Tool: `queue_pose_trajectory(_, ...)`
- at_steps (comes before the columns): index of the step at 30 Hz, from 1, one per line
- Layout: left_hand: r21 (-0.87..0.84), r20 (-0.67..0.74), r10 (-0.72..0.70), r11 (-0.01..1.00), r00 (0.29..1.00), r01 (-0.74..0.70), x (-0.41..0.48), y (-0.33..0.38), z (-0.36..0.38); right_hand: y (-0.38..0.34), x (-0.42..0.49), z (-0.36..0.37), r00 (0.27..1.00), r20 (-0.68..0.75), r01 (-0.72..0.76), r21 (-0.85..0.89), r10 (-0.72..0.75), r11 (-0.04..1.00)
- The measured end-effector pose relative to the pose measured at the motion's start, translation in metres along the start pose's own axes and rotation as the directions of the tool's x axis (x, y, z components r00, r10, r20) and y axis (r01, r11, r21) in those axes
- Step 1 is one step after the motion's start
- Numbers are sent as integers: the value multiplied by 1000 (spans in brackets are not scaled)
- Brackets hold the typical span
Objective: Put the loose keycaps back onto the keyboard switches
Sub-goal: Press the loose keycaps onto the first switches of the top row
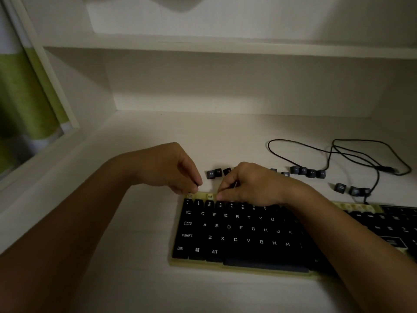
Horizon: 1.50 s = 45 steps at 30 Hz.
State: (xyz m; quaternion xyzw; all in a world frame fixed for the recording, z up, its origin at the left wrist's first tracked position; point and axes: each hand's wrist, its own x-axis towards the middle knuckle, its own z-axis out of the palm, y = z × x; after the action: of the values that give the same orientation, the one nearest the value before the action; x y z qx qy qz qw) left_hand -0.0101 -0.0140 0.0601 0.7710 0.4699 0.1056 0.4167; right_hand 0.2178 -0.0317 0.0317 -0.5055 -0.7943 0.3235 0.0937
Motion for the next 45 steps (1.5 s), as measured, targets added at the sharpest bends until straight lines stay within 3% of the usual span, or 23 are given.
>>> queue_pose_trajectory(19,81,55,-9,997,998,5,-3,1,-2,4,2,0,1000,-3,-1,59,1,998)
queue_pose_trajectory(45,-161,82,-183,968,980,195,3,-17,4,8,4,1,1000,1,6,125,-7,992)
